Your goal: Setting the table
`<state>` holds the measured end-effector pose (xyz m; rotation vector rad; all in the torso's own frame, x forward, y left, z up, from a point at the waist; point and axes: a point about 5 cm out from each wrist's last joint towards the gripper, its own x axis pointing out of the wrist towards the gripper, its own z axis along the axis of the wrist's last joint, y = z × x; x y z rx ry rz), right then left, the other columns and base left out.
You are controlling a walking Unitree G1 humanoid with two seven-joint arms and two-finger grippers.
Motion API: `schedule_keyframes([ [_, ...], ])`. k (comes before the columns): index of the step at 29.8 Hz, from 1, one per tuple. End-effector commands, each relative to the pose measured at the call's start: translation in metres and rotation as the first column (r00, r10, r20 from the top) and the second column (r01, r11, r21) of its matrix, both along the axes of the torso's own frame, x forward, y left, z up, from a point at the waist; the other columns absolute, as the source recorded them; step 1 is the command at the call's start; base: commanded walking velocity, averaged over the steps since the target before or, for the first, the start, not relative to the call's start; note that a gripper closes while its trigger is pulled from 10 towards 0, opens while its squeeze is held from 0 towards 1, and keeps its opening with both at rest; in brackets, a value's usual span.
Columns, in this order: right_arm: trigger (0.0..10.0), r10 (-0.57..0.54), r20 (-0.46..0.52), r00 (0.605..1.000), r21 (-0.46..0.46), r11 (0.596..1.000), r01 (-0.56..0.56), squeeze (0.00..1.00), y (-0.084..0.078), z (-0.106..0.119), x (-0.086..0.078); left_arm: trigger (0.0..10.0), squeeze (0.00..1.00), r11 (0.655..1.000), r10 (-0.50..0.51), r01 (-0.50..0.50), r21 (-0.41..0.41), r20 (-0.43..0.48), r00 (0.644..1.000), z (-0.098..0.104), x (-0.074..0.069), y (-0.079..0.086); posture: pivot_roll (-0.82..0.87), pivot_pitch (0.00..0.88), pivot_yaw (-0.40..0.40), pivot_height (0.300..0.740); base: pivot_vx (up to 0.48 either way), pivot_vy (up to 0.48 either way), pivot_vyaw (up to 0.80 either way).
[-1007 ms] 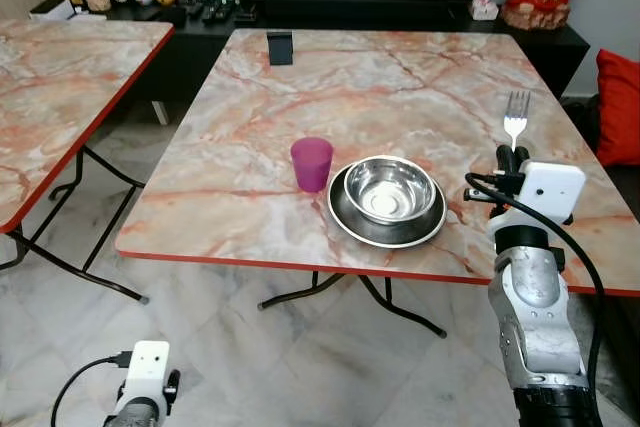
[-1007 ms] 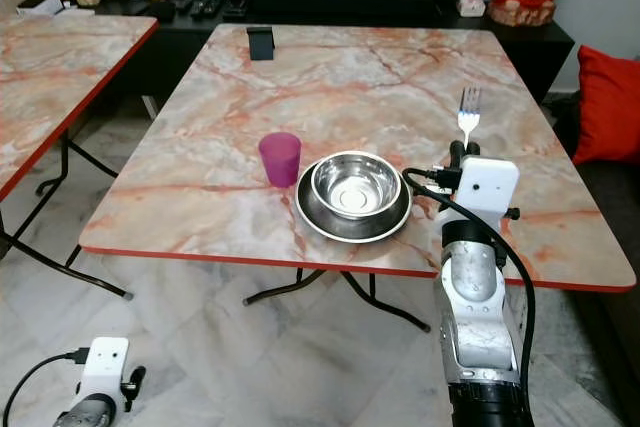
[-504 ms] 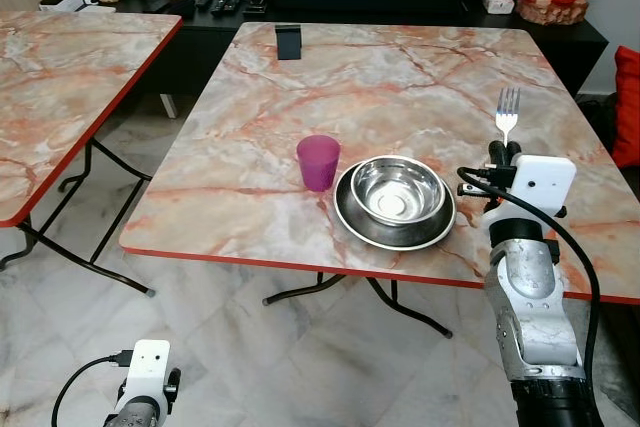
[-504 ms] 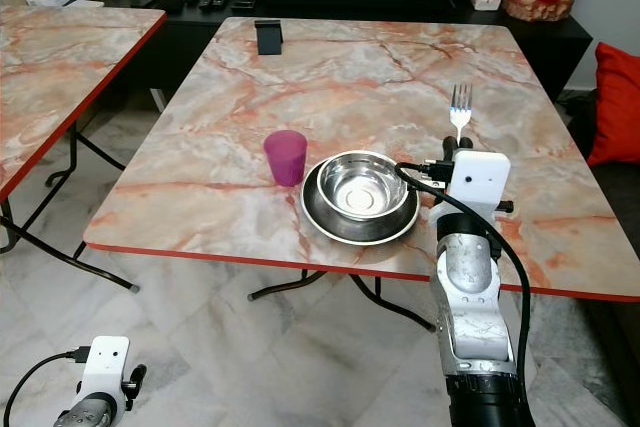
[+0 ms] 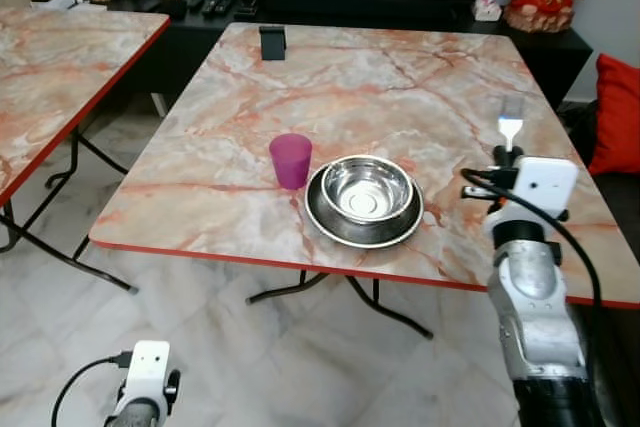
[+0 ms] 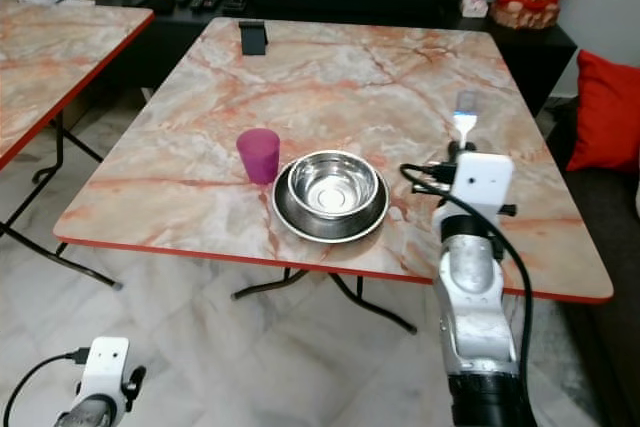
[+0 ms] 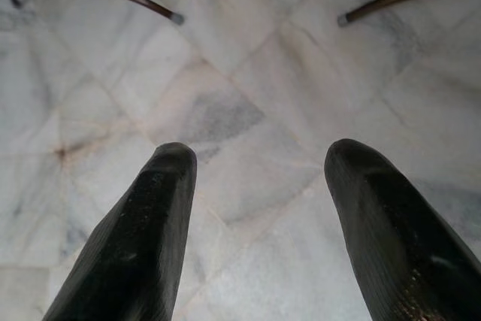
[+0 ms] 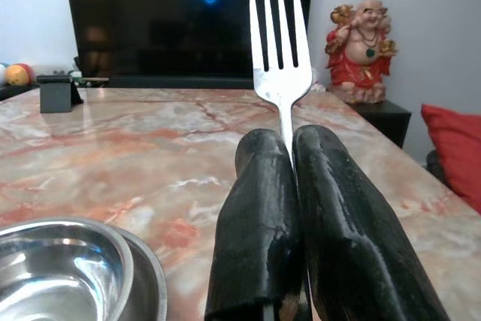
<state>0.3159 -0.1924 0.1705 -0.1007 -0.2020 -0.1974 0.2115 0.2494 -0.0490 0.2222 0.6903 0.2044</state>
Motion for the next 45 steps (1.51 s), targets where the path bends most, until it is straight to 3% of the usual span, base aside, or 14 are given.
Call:
schedule_keyframes([
  [1, 10.0, -0.007, -0.038, 0.999, 0.032, 0.999, 0.008, 0.00, -0.002, -0.003, 0.001, 10.0, 0.00, 1.000, 0.003, -0.003, 0.008, -0.028, 1.000, -0.003, -0.006, 0.003, 0.02, 0.061, 0.000, 0.740, 0.000, 0.000, 0.00],
  [5, 10.0, -0.009, -0.082, 0.997, 0.045, 0.999, 0.013, 0.00, -0.003, -0.006, 0.004, 10.0, 0.00, 1.000, 0.005, -0.004, 0.008, -0.028, 1.000, -0.003, -0.006, 0.004, 0.02, 0.059, 0.000, 0.740, 0.000, 0.000, 0.00],
  [9, 10.0, 0.003, -0.242, 0.970, 0.155, 0.987, 0.036, 0.00, -0.003, -0.022, 0.012, 10.0, 0.00, 1.000, 0.003, -0.003, 0.008, -0.026, 1.000, -0.002, -0.006, 0.005, 0.03, 0.054, 0.001, 0.740, 0.000, 0.000, 0.00],
  [12, 10.0, 0.010, -0.283, 0.959, 0.211, 0.976, 0.052, 0.00, 0.000, -0.023, 0.017, 10.0, 0.00, 1.000, 0.004, -0.003, 0.009, -0.023, 1.000, -0.002, -0.005, 0.006, 0.02, 0.052, 0.003, 0.740, 0.000, 0.000, 0.00],
  [17, 10.0, 0.005, -0.338, 0.941, 0.199, 0.978, 0.066, 0.00, -0.001, -0.024, 0.021, 10.0, 0.00, 1.000, 0.003, -0.003, 0.009, -0.024, 1.000, -0.001, -0.004, 0.007, 0.02, 0.051, 0.005, 0.740, 0.000, 0.000, 0.00],
  [27, 10.0, -0.058, -0.427, 0.902, 0.192, 0.969, 0.154, 0.00, -0.023, -0.028, 0.021, 10.0, 0.00, 1.000, 0.008, -0.008, 0.003, -0.023, 1.000, -0.001, -0.004, 0.006, 0.02, 0.056, 0.001, 0.740, 0.000, 0.000, 0.00],
  [34, 10.0, 0.036, -0.533, 0.845, 0.234, 0.966, 0.106, 0.00, -0.024, -0.038, 0.022, 10.0, 0.00, 1.000, 0.010, -0.010, 0.001, -0.025, 1.000, -0.001, -0.004, 0.006, 0.02, 0.068, 0.003, 0.740, 0.000, 0.000, 0.00],
  [45, 10.0, 0.059, -0.569, 0.820, 0.258, 0.960, 0.110, 0.00, -0.025, -0.037, 0.030, 10.0, 0.00, 1.000, 0.008, -0.008, -0.004, -0.019, 1.000, 0.000, -0.001, 0.006, 0.01, 0.077, 0.008, 0.740, 0.000, 0.000, 0.00],
])
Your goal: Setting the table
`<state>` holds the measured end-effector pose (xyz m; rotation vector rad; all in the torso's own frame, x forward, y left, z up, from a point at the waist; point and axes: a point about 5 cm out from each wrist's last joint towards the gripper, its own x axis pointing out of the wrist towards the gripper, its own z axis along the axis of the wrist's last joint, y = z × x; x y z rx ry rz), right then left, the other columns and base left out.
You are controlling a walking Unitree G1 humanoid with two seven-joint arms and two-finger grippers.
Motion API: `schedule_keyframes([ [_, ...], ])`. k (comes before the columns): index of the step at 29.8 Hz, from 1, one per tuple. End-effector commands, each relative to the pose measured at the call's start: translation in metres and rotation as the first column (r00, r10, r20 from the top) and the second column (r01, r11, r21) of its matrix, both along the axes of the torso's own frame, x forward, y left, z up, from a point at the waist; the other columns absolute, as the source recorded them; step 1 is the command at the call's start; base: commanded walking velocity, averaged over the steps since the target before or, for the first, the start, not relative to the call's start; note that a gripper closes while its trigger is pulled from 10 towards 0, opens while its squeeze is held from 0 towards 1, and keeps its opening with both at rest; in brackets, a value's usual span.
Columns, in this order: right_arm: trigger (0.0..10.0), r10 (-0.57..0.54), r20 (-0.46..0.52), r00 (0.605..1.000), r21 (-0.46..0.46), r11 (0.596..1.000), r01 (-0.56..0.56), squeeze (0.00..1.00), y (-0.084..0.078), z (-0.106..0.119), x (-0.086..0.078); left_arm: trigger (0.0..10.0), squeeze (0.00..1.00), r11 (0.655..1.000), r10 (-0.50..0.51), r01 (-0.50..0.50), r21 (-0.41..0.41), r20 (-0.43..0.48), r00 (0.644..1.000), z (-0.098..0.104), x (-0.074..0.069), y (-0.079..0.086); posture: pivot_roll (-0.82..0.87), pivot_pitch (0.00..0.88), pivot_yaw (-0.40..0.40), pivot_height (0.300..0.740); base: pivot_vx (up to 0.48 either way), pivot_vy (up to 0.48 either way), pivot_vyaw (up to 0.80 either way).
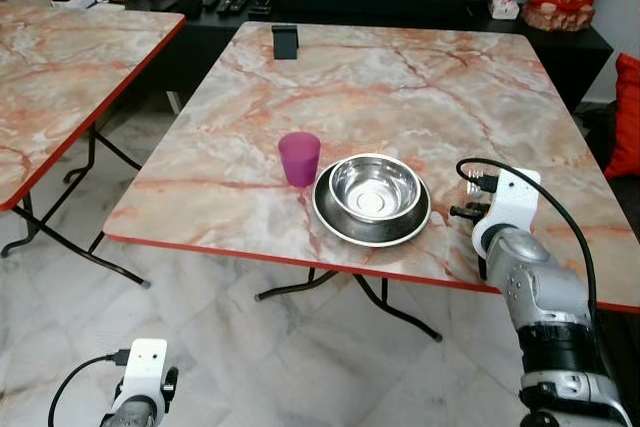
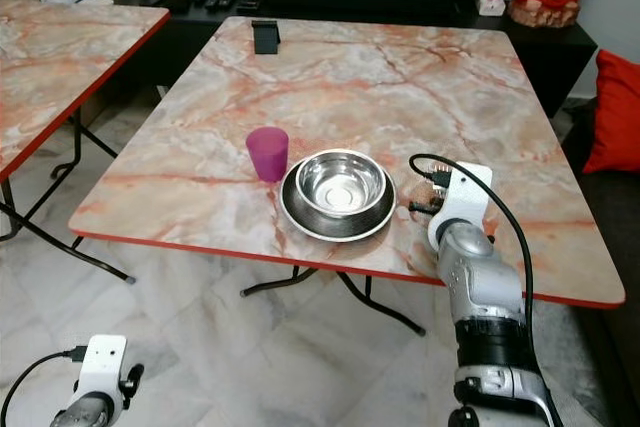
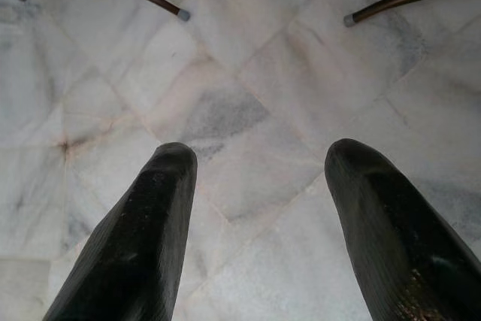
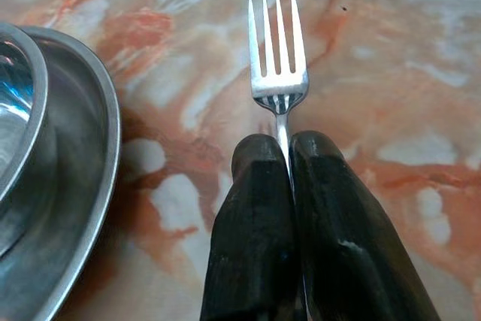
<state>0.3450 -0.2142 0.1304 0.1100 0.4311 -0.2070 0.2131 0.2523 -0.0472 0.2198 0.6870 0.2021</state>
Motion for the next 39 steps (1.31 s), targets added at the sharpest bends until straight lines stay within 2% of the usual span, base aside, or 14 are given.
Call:
schedule_keyframes([
  [1, 10.0, -0.010, -0.008, 1.000, 0.019, 1.000, 0.010, 0.00, -0.003, 0.007, 0.004, 10.0, 0.00, 1.000, 0.010, -0.010, 0.000, -0.020, 1.000, -0.001, -0.002, 0.003, 0.01, 0.080, 0.008, 0.740, 0.000, 0.000, 0.00],
  [11, 10.0, 0.032, -0.038, 0.999, 0.030, 0.999, -0.030, 0.00, 0.011, 0.012, 0.012, 10.0, 0.00, 1.000, 0.015, -0.015, 0.005, -0.019, 1.000, 0.000, -0.002, 0.007, 0.00, 0.093, 0.005, 0.740, 0.000, 0.000, 0.00],
  [14, 10.0, 0.094, -0.046, 0.995, -0.016, 0.995, -0.094, 0.00, 0.016, 0.010, 0.013, 10.0, 0.00, 1.000, 0.016, -0.016, 0.005, -0.021, 1.000, 0.000, -0.003, 0.007, 0.00, 0.097, 0.006, 0.740, 0.000, 0.000, 0.00],
  [18, 10.0, 0.100, -0.047, 0.994, -0.032, 0.994, -0.102, 0.00, 0.017, 0.007, 0.013, 10.0, 0.00, 1.000, 0.015, -0.015, 0.004, -0.020, 1.000, -0.001, -0.004, 0.007, 0.00, 0.098, 0.005, 0.740, 0.000, 0.000, 0.00],
  [21, 10.0, 0.120, -0.042, 0.992, -0.098, 0.987, -0.124, 0.00, 0.016, 0.004, 0.015, 10.0, 0.00, 1.000, 0.014, -0.014, 0.004, -0.018, 1.000, 0.000, -0.003, 0.007, 0.00, 0.098, 0.005, 0.740, 0.000, 0.000, 0.00],
  [28, 10.0, 0.042, -0.037, 0.998, -0.128, 0.991, -0.046, 0.00, 0.007, -0.001, 0.016, 10.0, 0.00, 1.000, 0.014, -0.014, 0.004, -0.018, 1.000, 0.000, -0.003, 0.008, 0.00, 0.100, 0.009, 0.740, 0.000, 0.000, 0.00],
  [35, 10.0, 0.039, -0.025, 0.999, -0.116, 0.992, -0.042, 0.00, 0.011, -0.006, 0.020, 10.0, 0.00, 1.000, 0.019, -0.019, 0.008, -0.019, 1.000, 0.001, -0.003, 0.010, 0.01, 0.100, 0.010, 0.740, 0.000, 0.000, 0.00],
  [39, 10.0, 0.042, 0.037, 0.998, -0.097, 0.995, -0.038, 0.00, 0.017, -0.003, 0.026, 10.0, 0.00, 1.000, 0.020, -0.020, 0.009, -0.019, 1.000, 0.001, -0.003, 0.010, 0.02, 0.100, 0.011, 0.740, 0.000, 0.000, 0.00],
])
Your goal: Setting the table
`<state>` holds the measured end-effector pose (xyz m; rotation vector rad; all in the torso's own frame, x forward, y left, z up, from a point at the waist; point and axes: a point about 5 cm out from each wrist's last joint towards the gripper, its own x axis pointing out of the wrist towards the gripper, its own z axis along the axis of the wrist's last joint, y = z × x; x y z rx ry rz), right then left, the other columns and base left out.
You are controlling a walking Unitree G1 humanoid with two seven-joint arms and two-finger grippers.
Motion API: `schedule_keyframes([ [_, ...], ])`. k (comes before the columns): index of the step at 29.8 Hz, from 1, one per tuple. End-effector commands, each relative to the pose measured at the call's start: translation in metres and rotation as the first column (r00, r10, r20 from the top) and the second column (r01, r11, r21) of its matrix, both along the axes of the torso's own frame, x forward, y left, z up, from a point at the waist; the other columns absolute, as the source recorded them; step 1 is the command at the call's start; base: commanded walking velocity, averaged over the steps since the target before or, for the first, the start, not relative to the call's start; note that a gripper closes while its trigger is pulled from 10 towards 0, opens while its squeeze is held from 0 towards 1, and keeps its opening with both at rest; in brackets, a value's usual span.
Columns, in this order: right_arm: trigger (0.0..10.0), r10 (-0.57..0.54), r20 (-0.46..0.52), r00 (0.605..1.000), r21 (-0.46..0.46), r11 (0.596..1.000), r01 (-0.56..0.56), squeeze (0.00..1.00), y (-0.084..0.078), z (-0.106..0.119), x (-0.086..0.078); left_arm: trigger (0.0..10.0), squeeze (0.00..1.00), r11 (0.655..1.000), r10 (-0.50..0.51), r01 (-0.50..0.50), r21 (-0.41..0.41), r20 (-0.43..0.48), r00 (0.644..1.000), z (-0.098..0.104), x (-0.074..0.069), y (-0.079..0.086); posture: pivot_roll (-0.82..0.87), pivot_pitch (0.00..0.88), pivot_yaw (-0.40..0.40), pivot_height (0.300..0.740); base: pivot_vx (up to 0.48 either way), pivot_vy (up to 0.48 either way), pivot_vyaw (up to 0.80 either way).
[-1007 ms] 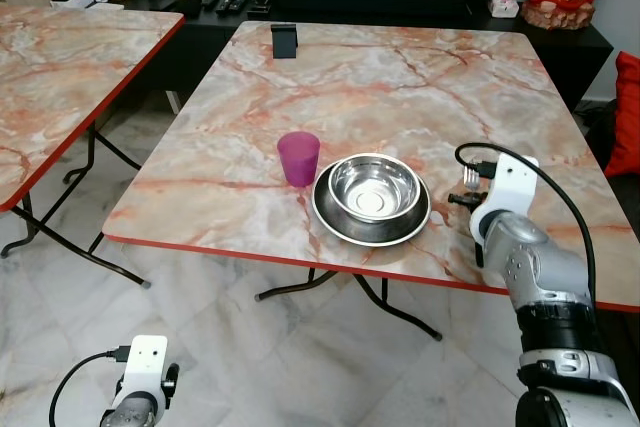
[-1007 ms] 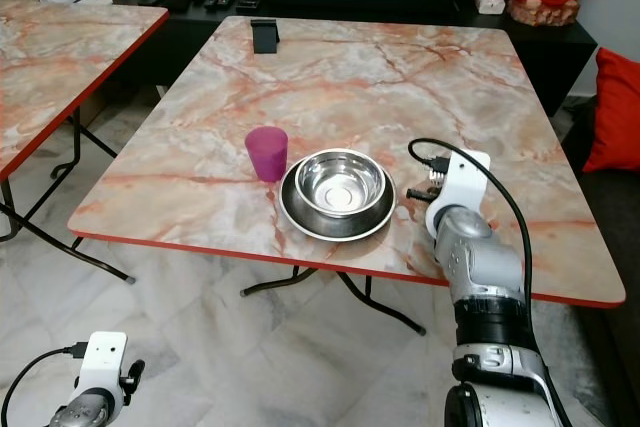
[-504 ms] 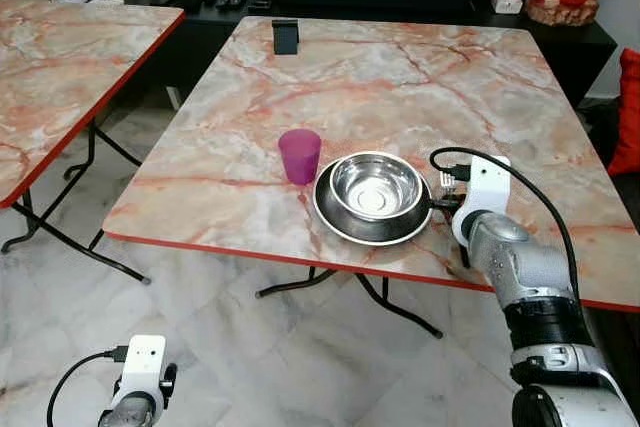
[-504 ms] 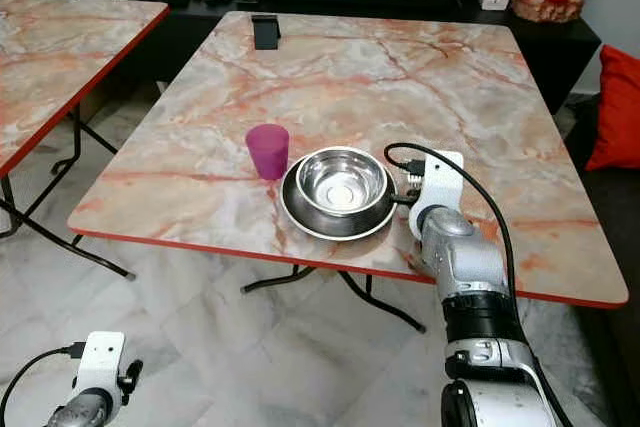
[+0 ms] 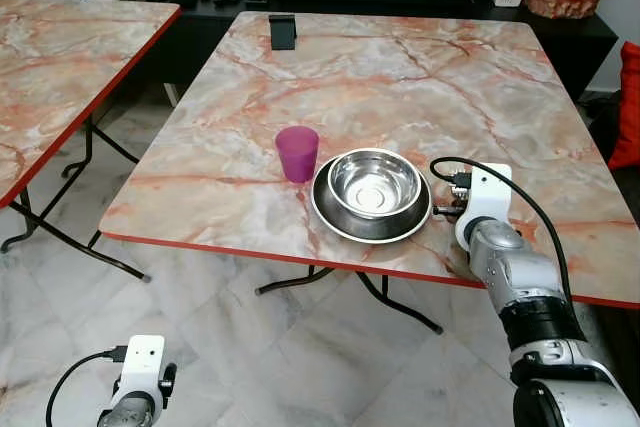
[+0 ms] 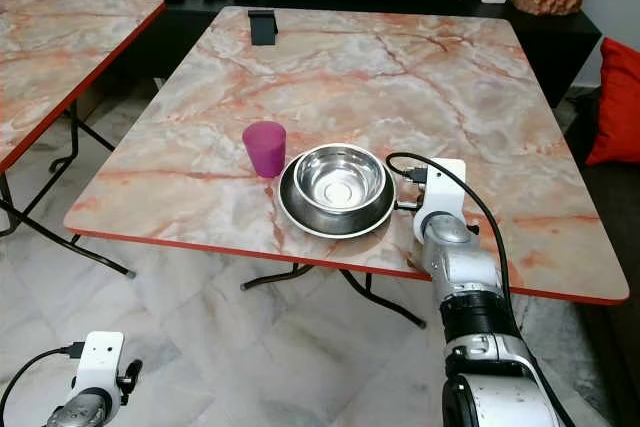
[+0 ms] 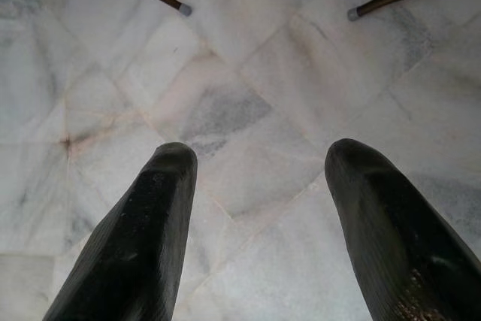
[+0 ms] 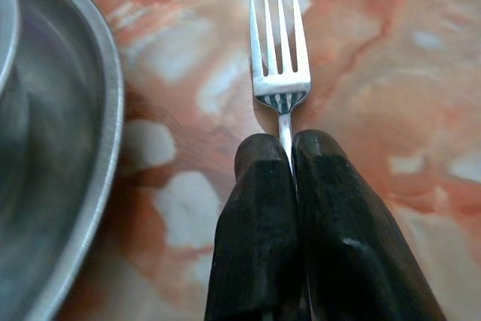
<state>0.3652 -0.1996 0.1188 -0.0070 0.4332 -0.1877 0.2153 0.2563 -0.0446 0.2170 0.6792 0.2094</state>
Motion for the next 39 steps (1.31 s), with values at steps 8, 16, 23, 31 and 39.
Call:
schedule_keyframes([
  [8, 10.0, 0.013, 0.073, 0.997, 0.021, 1.000, -0.015, 0.00, 0.009, 0.009, 0.011, 10.0, 0.00, 1.000, 0.013, -0.012, 0.011, -0.027, 1.000, -0.002, -0.006, 0.007, 0.02, 0.102, 0.011, 0.740, 0.000, 0.000, 0.00],
  [16, 10.0, -0.001, 0.068, 0.998, 0.017, 1.000, 0.000, 0.00, 0.012, 0.002, 0.013, 10.0, 0.00, 1.000, 0.013, -0.013, 0.014, -0.023, 1.000, -0.002, -0.007, 0.008, 0.04, 0.105, 0.013, 0.740, 0.000, 0.000, 0.00],
  [23, 10.0, -0.006, 0.065, 0.998, 0.019, 1.000, 0.005, 0.00, 0.014, -0.002, 0.013, 10.0, 0.00, 1.000, 0.012, -0.012, 0.021, -0.021, 1.000, -0.001, -0.008, 0.011, 0.04, 0.108, 0.015, 0.740, 0.000, 0.000, 0.00],
  [31, 10.0, -0.017, 0.065, 0.998, 0.015, 1.000, 0.016, 0.00, 0.013, -0.004, 0.014, 10.0, 0.00, 1.000, 0.011, -0.011, 0.023, -0.020, 1.000, 0.000, -0.007, 0.012, 0.04, 0.109, 0.014, 0.740, 0.000, 0.000, 0.00],
  [39, 10.0, -0.020, 0.057, 0.998, 0.016, 1.000, 0.019, 0.00, 0.014, -0.007, 0.013, 10.0, 0.00, 1.000, 0.011, -0.011, 0.025, -0.021, 1.000, 0.000, -0.007, 0.012, 0.04, 0.109, 0.014, 0.740, 0.000, 0.000, 0.00],
])
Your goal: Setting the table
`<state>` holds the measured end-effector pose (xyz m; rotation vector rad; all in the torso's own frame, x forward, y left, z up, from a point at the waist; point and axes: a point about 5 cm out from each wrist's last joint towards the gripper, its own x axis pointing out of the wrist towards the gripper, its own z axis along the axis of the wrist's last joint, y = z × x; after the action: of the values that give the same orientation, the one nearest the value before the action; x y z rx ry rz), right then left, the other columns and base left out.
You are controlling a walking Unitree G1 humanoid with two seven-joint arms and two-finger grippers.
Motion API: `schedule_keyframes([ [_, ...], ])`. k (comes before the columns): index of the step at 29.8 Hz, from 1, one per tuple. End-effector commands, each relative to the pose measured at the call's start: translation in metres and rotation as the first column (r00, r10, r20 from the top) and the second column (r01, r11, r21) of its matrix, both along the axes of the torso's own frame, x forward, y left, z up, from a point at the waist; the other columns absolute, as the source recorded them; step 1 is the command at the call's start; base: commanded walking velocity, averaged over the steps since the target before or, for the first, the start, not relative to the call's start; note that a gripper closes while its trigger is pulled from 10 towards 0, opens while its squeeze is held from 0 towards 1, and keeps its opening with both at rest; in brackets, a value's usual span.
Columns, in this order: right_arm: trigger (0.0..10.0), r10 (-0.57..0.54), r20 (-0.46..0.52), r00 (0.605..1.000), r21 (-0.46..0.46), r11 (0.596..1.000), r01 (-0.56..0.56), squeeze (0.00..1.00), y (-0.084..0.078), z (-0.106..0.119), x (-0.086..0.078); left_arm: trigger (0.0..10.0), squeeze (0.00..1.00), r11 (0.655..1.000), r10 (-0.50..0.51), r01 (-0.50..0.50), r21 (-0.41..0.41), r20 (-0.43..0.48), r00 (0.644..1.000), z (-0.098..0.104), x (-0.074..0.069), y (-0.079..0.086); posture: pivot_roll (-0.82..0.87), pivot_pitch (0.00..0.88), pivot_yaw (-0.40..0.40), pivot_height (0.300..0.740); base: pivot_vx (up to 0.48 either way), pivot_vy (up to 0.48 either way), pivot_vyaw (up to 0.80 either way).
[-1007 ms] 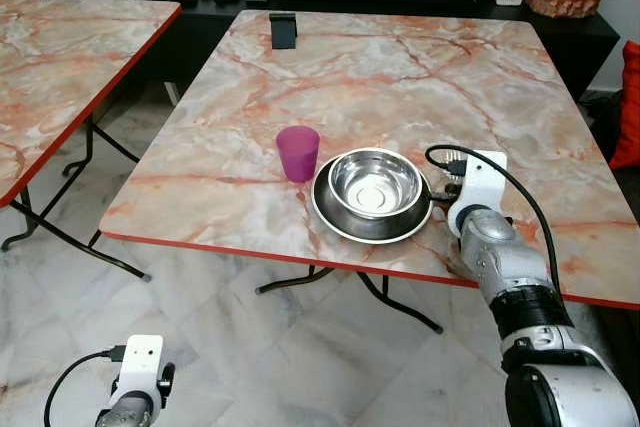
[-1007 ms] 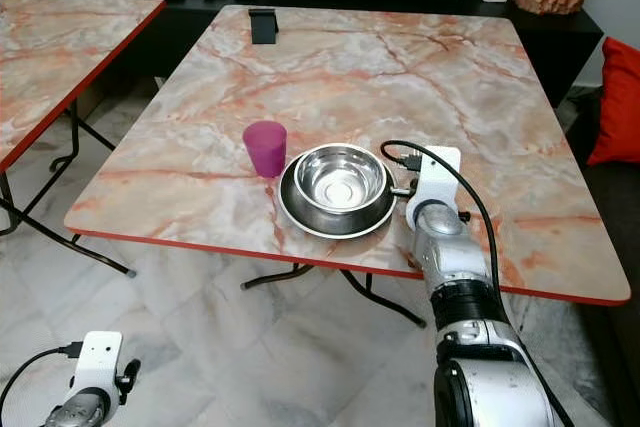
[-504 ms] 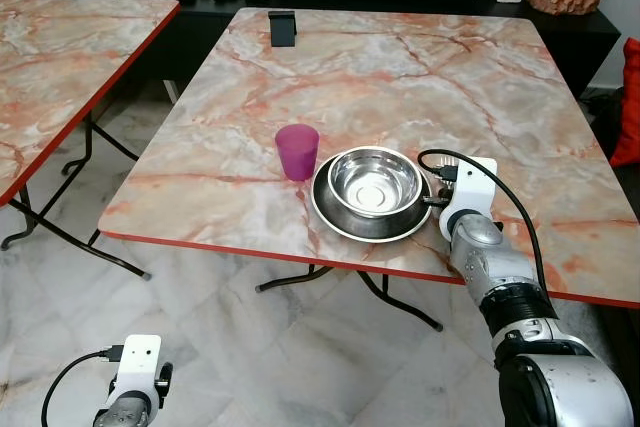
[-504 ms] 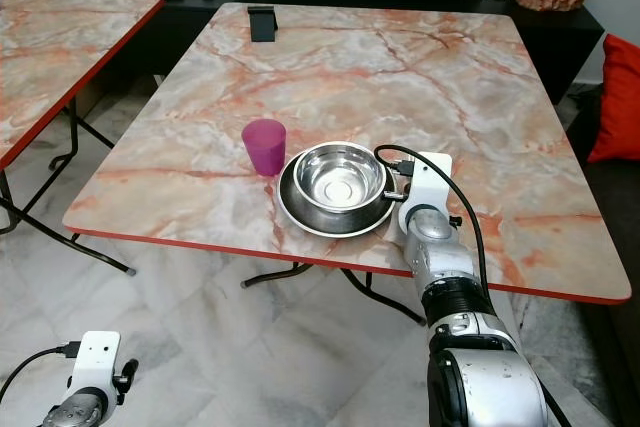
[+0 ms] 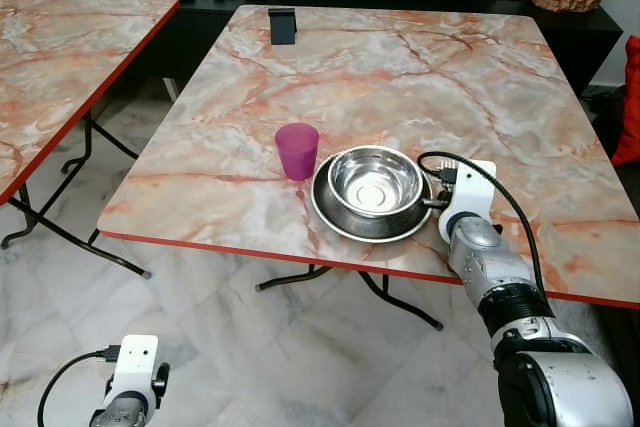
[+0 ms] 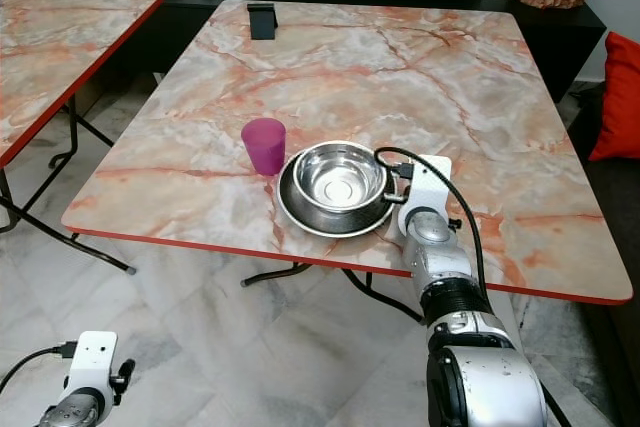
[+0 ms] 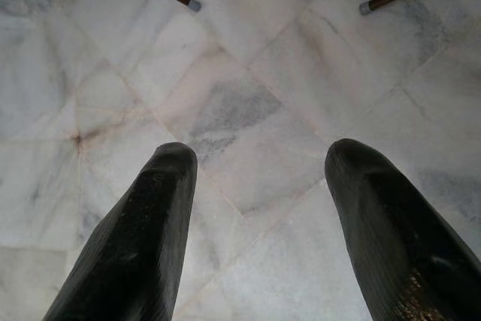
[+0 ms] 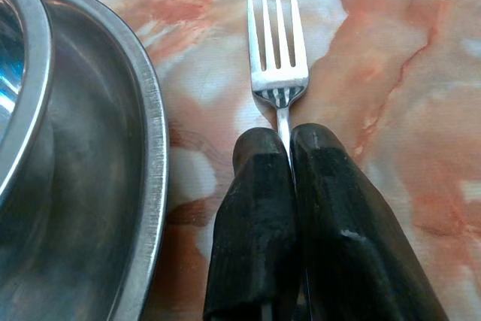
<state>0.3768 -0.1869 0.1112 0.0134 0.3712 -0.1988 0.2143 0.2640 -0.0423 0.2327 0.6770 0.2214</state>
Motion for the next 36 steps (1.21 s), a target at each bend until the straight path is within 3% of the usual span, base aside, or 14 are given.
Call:
schedule_keyframes([
  [1, 10.0, -0.005, -0.006, 1.000, 0.004, 1.000, 0.005, 0.00, 0.0010, 0.0003, 0.0012, 10.0, 0.00, 1.000, 0.006, -0.006, 0.006, -0.022, 1.000, -0.0024, -0.0061, 0.0045, 0.04, 0.109, 0.014, 0.740, 0.000, 0.000, 0.00],
  [2, 10.0, -0.005, -0.007, 1.000, 0.004, 1.000, 0.005, 0.00, 0.0012, 0.0004, 0.0013, 10.0, 0.00, 1.000, 0.006, -0.005, 0.006, -0.022, 1.000, -0.0023, -0.0059, 0.0045, 0.04, 0.108, 0.014, 0.740, 0.000, 0.000, 0.00],
  [3, 10.0, -0.005, -0.005, 1.000, 0.006, 1.000, 0.005, 0.62, 0.0014, 0.0005, 0.0014, 10.0, 0.00, 1.000, 0.006, -0.005, 0.006, -0.022, 1.000, -0.0022, -0.0057, 0.0045, 0.04, 0.108, 0.014, 0.740, 0.000, 0.000, 0.00],
  [4, 10.0, -0.005, -0.005, 1.000, 0.006, 1.000, 0.005, 0.62, 0.0014, 0.0006, 0.0014, 10.0, 0.00, 1.000, 0.006, -0.005, 0.006, -0.021, 1.000, -0.0022, -0.0057, 0.0045, 0.04, 0.108, 0.014, 0.740, 0.000, 0.000, 0.00],
  [5, 10.0, -0.003, -0.006, 1.000, 0.007, 1.000, 0.003, 0.91, 0.0015, 0.0005, 0.0013, 10.0, 0.00, 1.000, 0.005, -0.005, 0.006, -0.021, 1.000, -0.0022, -0.0057, 0.0044, 0.04, 0.108, 0.014, 0.740, 0.000, 0.000, 0.00],
  [6, 10.0, -0.003, -0.006, 1.000, 0.007, 1.000, 0.003, 1.00, 0.0015, 0.0004, 0.0013, 10.0, 0.00, 1.000, 0.005, -0.005, 0.005, -0.021, 1.000, -0.0022, -0.0056, 0.0043, 0.04, 0.108, 0.014, 0.740, 0.000, 0.000, 0.00],
  [32, 10.0, 0.043, 0.018, 0.999, 0.017, 0.999, -0.043, 0.98, 0.0067, 0.0036, 0.0036, 10.0, 0.00, 1.000, 0.003, -0.003, 0.006, -0.019, 1.000, -0.0023, -0.0050, 0.0028, 0.04, 0.108, 0.015, 0.740, 0.000, 0.000, 0.00],
  [33, 10.0, 0.043, 0.017, 0.999, 0.015, 0.999, -0.043, 0.87, 0.0066, 0.0034, 0.0035, 10.0, 0.00, 1.000, 0.002, -0.002, 0.005, -0.019, 1.000, -0.0024, -0.0050, 0.0026, 0.04, 0.108, 0.015, 0.740, 0.000, 0.000, 0.00],
  [34, 10.0, 0.043, 0.016, 0.999, 0.014, 0.999, -0.043, 0.00, 0.0065, 0.0031, 0.0033, 10.0, 0.00, 1.000, 0.003, -0.003, 0.004, -0.018, 1.000, -0.0024, -0.0049, 0.0025, 0.04, 0.108, 0.015, 0.740, 0.000, 0.000, 0.00],
  [36, 10.0, 0.043, 0.015, 0.999, 0.014, 0.999, -0.043, 0.00, 0.0064, 0.0029, 0.0033, 10.0, 0.00, 1.000, 0.003, -0.003, 0.004, -0.018, 1.000, -0.0023, -0.0049, 0.0025, 0.04, 0.108, 0.015, 0.740, 0.000, 0.000, 0.00],
])
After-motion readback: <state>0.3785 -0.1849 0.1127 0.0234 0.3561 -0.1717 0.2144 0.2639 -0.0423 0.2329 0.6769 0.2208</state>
